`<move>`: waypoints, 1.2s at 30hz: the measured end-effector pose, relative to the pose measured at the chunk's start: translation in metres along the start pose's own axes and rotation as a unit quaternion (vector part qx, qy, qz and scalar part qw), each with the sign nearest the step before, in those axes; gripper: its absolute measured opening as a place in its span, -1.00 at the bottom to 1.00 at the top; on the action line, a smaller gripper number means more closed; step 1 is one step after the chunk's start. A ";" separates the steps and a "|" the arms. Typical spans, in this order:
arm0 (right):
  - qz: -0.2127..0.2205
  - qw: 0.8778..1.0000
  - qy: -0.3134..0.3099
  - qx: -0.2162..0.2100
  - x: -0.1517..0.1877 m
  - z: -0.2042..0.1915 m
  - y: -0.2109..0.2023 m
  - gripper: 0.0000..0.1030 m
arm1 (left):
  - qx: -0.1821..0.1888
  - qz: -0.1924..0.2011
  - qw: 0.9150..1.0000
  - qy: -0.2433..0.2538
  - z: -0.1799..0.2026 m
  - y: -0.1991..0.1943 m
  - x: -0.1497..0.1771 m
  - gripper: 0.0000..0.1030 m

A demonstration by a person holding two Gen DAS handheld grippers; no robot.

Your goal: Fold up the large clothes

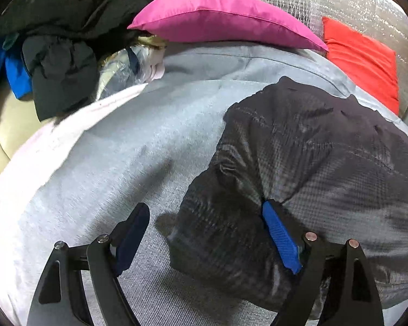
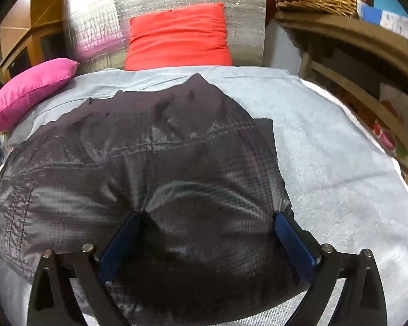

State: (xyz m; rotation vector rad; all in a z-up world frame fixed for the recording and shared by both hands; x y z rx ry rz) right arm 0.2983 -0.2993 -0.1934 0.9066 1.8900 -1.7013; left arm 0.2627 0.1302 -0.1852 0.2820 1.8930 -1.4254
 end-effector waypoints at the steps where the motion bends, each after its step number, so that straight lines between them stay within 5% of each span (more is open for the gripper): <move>1: 0.001 1.000 0.003 -0.005 0.001 0.002 0.001 0.98 | 0.003 -0.001 1.000 0.000 -0.001 0.000 0.000 0.68; 6: -0.009 1.000 0.013 -0.012 -0.005 0.004 -0.005 0.98 | -0.008 0.015 1.000 -0.004 -0.009 -0.022 -0.017 0.67; 10: 0.048 0.999 0.010 -0.021 -0.027 0.001 -0.043 0.98 | -0.006 0.066 0.997 -0.034 -0.006 -0.058 -0.038 0.67; 15: 0.078 0.994 -0.034 -0.062 -0.059 -0.037 -0.060 0.98 | 0.041 0.082 0.996 0.024 0.059 -0.074 -0.048 0.67; 22: 0.034 0.994 -0.089 -0.056 -0.068 -0.064 -0.009 0.98 | 0.058 0.044 0.993 0.095 0.123 -0.046 -0.036 0.67; 27: -0.027 0.997 -0.066 -0.040 -0.053 -0.040 0.038 0.98 | 0.064 0.015 0.993 0.097 0.127 -0.021 -0.018 0.72; 36: -0.038 0.997 -0.047 -0.046 -0.041 -0.028 0.051 0.99 | 0.069 0.007 0.991 0.113 0.132 -0.018 -0.015 0.75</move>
Point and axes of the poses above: each gripper's, at about its wrist camera, not at the fingertips, and y roughly the way its jaws point, z to its right, x to its underside, the point moved 5 cm from there along y, roughly the way its jaws point, and after that the axes turned 6 degrees about -x, right-handed, at the moved point
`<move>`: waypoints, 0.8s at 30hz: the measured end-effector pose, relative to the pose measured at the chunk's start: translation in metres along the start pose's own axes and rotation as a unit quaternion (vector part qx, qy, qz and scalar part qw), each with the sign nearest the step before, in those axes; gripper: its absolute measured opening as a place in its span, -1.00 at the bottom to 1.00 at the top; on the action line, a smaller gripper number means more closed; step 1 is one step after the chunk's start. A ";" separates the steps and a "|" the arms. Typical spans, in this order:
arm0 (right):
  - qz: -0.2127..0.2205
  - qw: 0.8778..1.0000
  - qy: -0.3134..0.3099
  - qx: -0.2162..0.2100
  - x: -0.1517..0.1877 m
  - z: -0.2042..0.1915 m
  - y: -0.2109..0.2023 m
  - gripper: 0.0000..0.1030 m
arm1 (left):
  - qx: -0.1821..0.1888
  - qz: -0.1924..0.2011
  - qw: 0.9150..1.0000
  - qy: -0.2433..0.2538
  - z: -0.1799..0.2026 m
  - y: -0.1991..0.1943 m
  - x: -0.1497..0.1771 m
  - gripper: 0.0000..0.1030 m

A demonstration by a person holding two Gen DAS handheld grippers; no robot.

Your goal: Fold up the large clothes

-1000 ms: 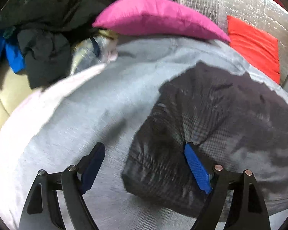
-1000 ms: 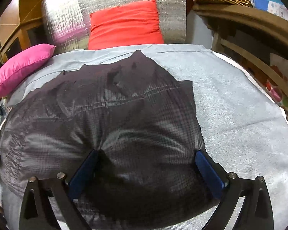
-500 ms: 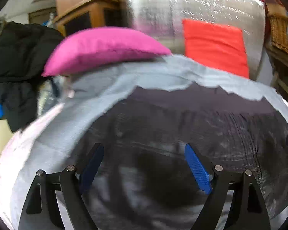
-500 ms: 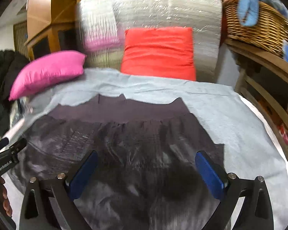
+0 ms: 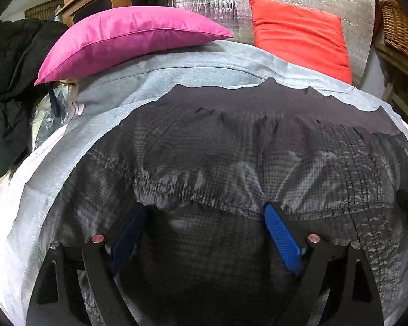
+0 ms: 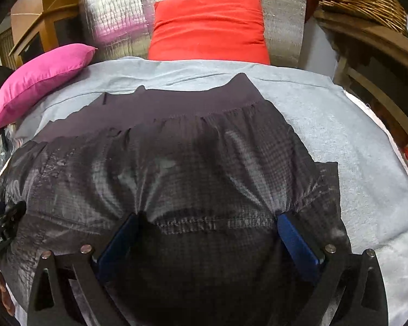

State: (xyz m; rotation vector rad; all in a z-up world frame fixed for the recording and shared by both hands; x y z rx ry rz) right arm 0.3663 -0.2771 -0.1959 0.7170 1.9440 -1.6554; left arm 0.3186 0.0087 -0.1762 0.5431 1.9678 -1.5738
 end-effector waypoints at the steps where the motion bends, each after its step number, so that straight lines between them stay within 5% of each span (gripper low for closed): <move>1: -0.006 1.000 -0.003 0.006 -0.001 -0.001 -0.001 0.99 | 0.002 -0.005 1.000 0.000 -0.002 -0.002 -0.002 0.74; 4: -0.006 1.000 -0.001 0.012 -0.007 -0.005 -0.015 0.99 | 0.004 0.001 1.000 -0.008 -0.013 -0.014 -0.007 0.74; 9: 0.056 0.998 -0.009 -0.009 -0.004 -0.012 -0.062 0.99 | -0.006 0.013 0.999 -0.030 -0.042 -0.027 -0.010 0.74; 14: 0.035 0.999 -0.004 0.002 0.014 -0.005 -0.056 0.99 | -0.013 -0.009 0.999 -0.048 -0.059 -0.021 0.003 0.74; 17: -0.001 1.000 0.022 -0.009 0.027 0.008 -0.037 0.99 | -0.003 -0.054 0.998 -0.039 -0.059 0.002 0.015 0.75; 21: -0.014 0.999 0.027 -0.016 0.024 0.009 -0.038 0.99 | 0.007 -0.061 0.998 -0.021 -0.061 -0.004 0.007 0.76; 24: 0.009 0.997 0.050 -0.051 0.012 0.023 -0.052 0.99 | 0.030 -0.030 0.998 -0.035 -0.078 -0.016 -0.005 0.76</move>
Point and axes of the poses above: each gripper's, at about its wrist camera, not at the fingertips, and y roughly the way its jaws point, z to its right, x to its underside, the point moved 5 cm from there along y, roughly the way its jaws point, and after that the axes turned 6 degrees about -x, right-handed, at the moved point
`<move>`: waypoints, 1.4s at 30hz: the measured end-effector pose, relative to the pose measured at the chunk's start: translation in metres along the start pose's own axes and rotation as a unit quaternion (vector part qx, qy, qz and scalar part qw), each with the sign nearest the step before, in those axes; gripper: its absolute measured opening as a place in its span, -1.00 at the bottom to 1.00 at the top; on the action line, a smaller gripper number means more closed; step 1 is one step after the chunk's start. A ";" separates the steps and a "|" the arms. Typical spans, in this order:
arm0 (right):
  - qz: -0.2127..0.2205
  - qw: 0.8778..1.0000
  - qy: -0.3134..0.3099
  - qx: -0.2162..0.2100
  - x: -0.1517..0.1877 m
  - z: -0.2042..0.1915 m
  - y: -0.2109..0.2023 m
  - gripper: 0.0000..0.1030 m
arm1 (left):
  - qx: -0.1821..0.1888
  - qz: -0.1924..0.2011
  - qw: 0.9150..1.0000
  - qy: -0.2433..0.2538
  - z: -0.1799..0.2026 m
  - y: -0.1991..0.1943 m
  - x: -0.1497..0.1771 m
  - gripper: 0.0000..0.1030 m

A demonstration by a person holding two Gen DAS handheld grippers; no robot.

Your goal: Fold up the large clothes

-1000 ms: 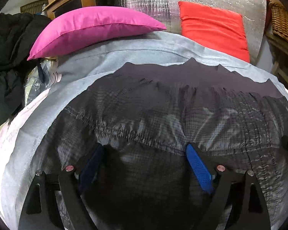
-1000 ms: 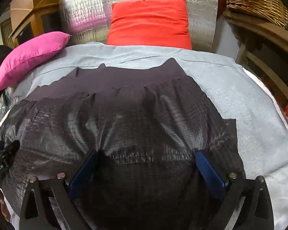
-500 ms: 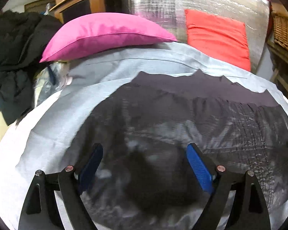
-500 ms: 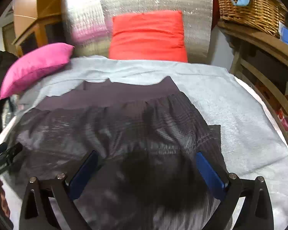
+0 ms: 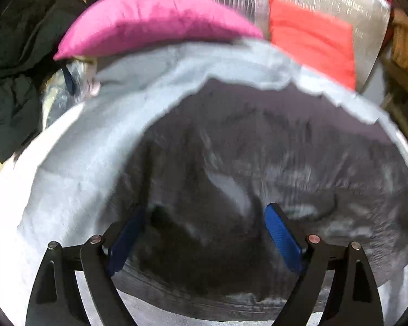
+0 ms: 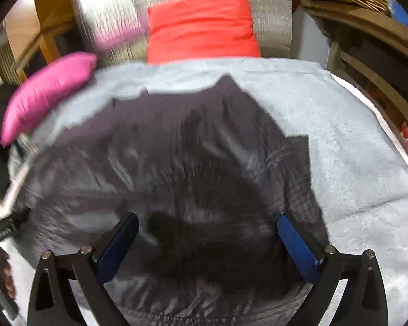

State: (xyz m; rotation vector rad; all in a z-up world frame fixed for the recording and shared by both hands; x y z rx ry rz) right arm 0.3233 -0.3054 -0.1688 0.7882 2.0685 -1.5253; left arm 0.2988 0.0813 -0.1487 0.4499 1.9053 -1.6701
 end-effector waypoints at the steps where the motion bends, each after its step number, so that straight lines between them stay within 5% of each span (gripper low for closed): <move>1: 0.008 1.000 0.007 -0.005 -0.004 0.007 -0.006 0.99 | -0.009 0.011 1.000 -0.005 -0.009 -0.003 -0.004 0.76; 4: 0.027 0.999 0.042 -0.004 -0.007 0.034 -0.023 0.99 | -0.017 0.016 0.999 -0.037 -0.031 -0.003 -0.006 0.76; 8: -0.009 0.999 0.038 0.002 0.007 0.049 -0.011 0.99 | -0.028 -0.044 0.998 -0.036 -0.037 0.031 0.012 0.76; 10: -0.042 0.999 0.031 0.012 0.021 0.054 0.004 0.99 | -0.020 -0.034 0.998 -0.043 -0.041 0.027 0.011 0.76; 16: 0.013 0.997 0.060 -0.037 -0.002 0.070 -0.030 0.99 | 0.037 0.020 0.998 -0.041 -0.059 0.003 -0.023 0.77; 19: 0.007 0.991 0.106 -0.077 -0.017 0.097 -0.036 0.99 | 0.104 -0.017 0.991 -0.080 -0.074 0.020 -0.036 0.86; 22: -0.014 0.981 0.154 -0.114 -0.015 0.118 -0.021 0.99 | 0.181 -0.086 0.972 -0.125 -0.081 0.053 -0.036 0.86; 26: -0.052 0.966 0.176 -0.183 -0.011 0.110 0.007 0.99 | 0.234 -0.122 0.957 -0.124 -0.071 0.072 -0.036 0.86; 31: -0.087 0.967 0.148 -0.191 -0.009 0.091 0.033 0.99 | 0.279 -0.152 0.943 -0.101 -0.045 0.080 -0.036 0.86; 32: -0.084 0.966 0.140 -0.202 -0.011 0.085 0.032 0.84 | 0.281 -0.162 0.942 -0.092 -0.041 0.084 -0.034 0.86; 33: -0.083 0.962 0.137 -0.222 -0.013 0.080 0.030 0.66 | 0.281 -0.170 0.941 -0.084 -0.037 0.087 -0.033 0.86; 37: -0.105 0.971 0.096 -0.194 -0.013 0.072 0.035 0.56 | 0.280 -0.159 0.944 -0.068 -0.032 0.089 -0.032 0.84; 38: -0.116 0.969 0.104 -0.190 -0.011 0.076 0.041 0.52 | 0.273 -0.158 0.947 -0.064 -0.031 0.089 -0.031 0.80; 40: -0.117 0.966 0.113 -0.199 -0.010 0.076 0.046 0.51 | 0.247 -0.153 0.956 -0.040 -0.026 0.088 -0.031 0.37; 41: -0.112 0.967 0.111 -0.200 -0.010 0.073 0.046 0.40 | 0.248 -0.152 0.956 -0.030 -0.023 0.087 -0.032 0.24; 42: -0.114 0.968 0.106 -0.198 -0.011 0.068 0.047 0.15 | 0.254 -0.154 0.954 -0.024 -0.020 0.086 -0.033 -0.11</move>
Point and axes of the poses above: each gripper's, at about its wrist camera, not at the fingertips, and y roughly the way its jaws point, z to its right, x to its underside, the point moved 5 cm from there along y, roughly the way its jaws point, and after that the axes turned 6 degrees about -x, right-handed, at the moved point
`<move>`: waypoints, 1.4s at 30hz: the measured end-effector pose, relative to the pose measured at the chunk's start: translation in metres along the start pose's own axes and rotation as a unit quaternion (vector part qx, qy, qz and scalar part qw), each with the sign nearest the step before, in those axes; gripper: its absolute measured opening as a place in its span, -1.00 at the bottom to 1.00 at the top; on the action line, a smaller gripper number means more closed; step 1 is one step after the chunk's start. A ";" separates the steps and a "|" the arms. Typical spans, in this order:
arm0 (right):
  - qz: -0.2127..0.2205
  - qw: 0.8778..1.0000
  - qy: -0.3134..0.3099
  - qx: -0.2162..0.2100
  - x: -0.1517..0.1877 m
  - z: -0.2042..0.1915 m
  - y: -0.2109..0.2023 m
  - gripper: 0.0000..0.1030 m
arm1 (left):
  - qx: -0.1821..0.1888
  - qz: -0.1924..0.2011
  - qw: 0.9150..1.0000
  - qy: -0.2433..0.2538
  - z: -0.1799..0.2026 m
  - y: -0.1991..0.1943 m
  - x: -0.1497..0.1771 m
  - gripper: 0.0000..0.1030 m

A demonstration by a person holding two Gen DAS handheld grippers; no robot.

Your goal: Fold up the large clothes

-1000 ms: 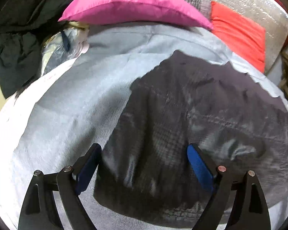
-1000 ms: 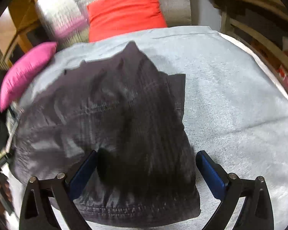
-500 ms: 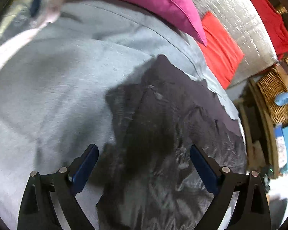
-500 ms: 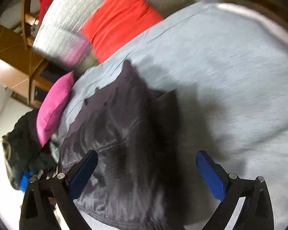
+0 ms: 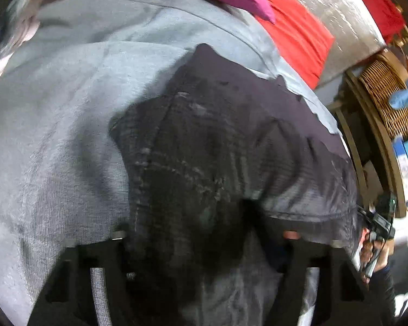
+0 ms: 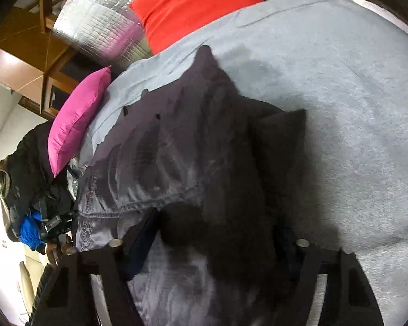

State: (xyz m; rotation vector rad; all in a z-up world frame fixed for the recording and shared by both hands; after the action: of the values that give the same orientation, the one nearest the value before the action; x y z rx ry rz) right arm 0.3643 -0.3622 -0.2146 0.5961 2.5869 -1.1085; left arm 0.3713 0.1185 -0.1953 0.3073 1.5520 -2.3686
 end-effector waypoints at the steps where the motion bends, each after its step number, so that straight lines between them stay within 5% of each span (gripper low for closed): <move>1: -0.008 1.000 -0.011 0.011 0.001 -0.005 0.005 0.03 | -0.004 0.001 1.000 0.002 0.003 -0.001 -0.001 -0.31; 3: -0.019 0.999 -0.024 0.035 -0.004 -0.017 0.009 -0.36 | -0.031 0.009 0.999 0.018 0.011 -0.006 -0.005 -0.48; 6: -0.026 0.996 -0.056 0.066 -0.010 -0.042 -0.002 -0.58 | -0.090 0.024 0.994 0.053 0.032 -0.016 -0.009 -0.60; 14: 0.018 0.985 -0.150 0.078 -0.033 -0.136 -0.066 -0.67 | -0.113 0.117 0.983 0.087 0.088 -0.115 -0.030 -0.65; 21: 0.098 0.972 -0.206 0.064 -0.019 -0.196 -0.162 -0.68 | -0.075 0.200 0.970 0.114 0.128 -0.206 0.001 -0.65; 28: 0.121 0.973 -0.187 0.063 0.049 -0.156 -0.198 -0.68 | -0.046 0.202 0.971 0.115 0.125 -0.188 0.078 -0.65; 31: 0.103 0.978 -0.166 0.070 0.082 -0.121 -0.183 -0.68 | -0.049 0.156 0.982 0.090 0.105 -0.135 0.116 -0.64; 34: 0.068 0.987 -0.118 0.081 0.123 -0.070 -0.150 -0.68 | -0.090 0.100 0.989 0.057 0.071 -0.074 0.153 -0.61; 37: 0.046 0.994 -0.055 0.078 0.154 -0.016 -0.120 -0.64 | -0.058 0.100 0.993 0.019 0.052 -0.063 0.162 -0.47; 40: 0.059 0.997 -0.011 0.044 0.158 0.002 -0.121 -0.45 | -0.080 0.083 0.993 0.022 0.054 -0.065 0.153 -0.24; 42: 0.051 0.997 -0.007 0.060 0.156 0.007 -0.121 0.13 | -0.099 0.078 0.992 0.026 0.058 -0.068 0.147 -0.07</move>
State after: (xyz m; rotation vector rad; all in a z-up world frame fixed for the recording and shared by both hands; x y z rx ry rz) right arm 0.1711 -0.4016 -0.2041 0.7354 2.4612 -1.2363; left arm 0.2083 0.0722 -0.1628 0.4317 1.7028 -2.0860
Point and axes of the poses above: each gripper's, at about its wrist camera, not at the fingertips, and y roughly the way its jaws point, z to its right, x to its underside, the point moved 5 cm from there along y, roughly the way its jaws point, and after that the axes turned 6 degrees about -x, right-handed, at the moved point
